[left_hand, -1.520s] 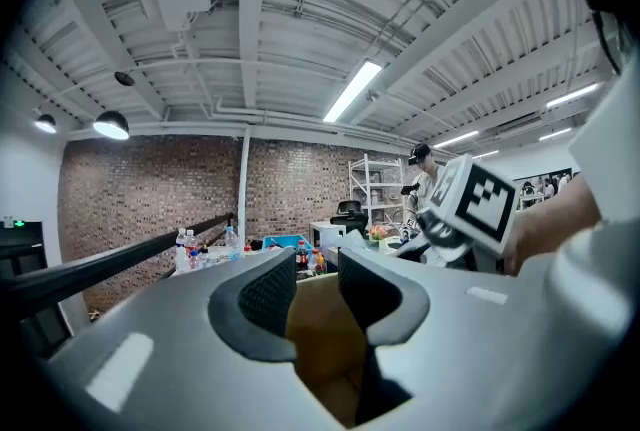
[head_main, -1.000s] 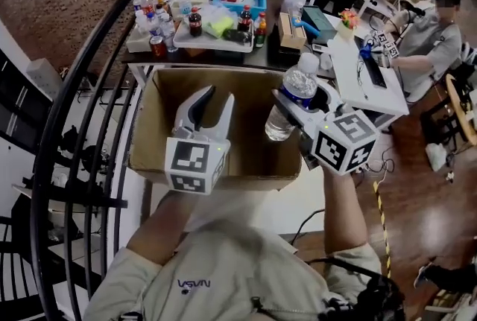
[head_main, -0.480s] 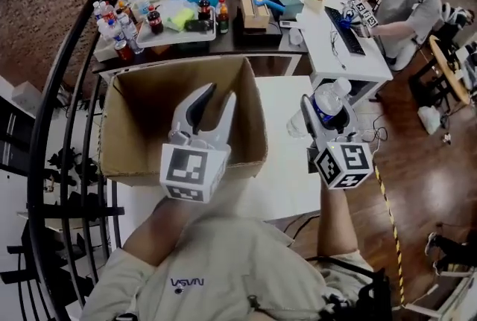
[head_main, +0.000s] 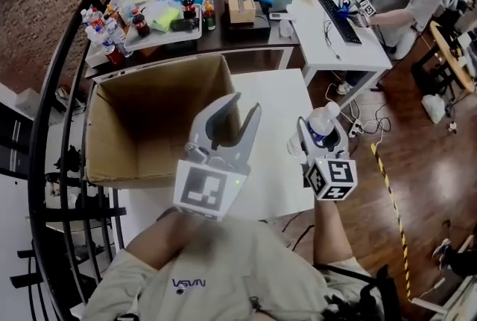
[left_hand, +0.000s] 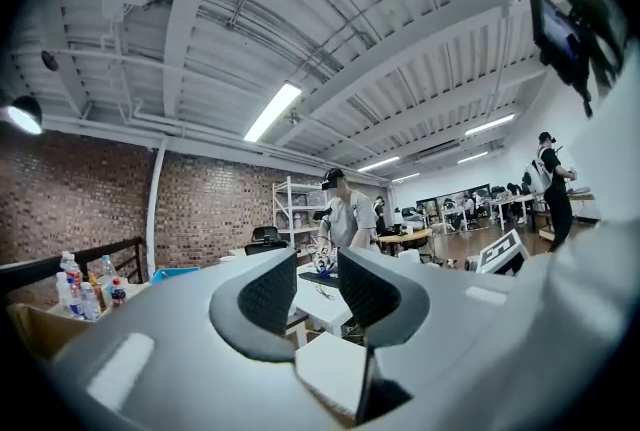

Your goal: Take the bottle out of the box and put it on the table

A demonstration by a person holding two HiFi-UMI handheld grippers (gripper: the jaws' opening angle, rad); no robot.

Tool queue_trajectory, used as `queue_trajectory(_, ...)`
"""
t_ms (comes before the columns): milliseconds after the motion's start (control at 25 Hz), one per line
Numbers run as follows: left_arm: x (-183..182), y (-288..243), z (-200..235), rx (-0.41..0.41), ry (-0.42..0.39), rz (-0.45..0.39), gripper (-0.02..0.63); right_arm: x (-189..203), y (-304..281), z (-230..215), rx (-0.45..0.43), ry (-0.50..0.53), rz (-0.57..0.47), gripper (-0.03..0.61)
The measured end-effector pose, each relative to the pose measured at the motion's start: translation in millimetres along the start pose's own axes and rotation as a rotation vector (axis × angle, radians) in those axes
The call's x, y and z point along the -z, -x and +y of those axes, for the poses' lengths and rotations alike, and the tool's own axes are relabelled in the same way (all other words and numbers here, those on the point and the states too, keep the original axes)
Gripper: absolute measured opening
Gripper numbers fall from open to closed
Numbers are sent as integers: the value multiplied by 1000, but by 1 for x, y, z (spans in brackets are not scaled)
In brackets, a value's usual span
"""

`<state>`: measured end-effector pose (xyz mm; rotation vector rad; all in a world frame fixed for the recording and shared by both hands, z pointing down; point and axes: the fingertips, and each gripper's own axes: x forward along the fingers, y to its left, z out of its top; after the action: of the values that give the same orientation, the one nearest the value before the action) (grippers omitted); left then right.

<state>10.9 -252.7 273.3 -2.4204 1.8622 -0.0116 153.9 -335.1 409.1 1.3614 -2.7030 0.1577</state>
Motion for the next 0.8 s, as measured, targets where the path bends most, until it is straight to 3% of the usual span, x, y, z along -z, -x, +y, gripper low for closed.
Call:
queue_trajectory(200, -9, -21, -48, 68, 31, -33, 104, -3, 16, -22, 8, -5, -16, 284)
queue_trajectory(400, 11, -38, -86, 98, 43, -32, 104, -9, 31, -37, 15, 7, -25, 285)
queue_trajectory(800, 122, -77, -112, 101, 42, 74, 104, 14, 45, -52, 30, 19, 1, 285)
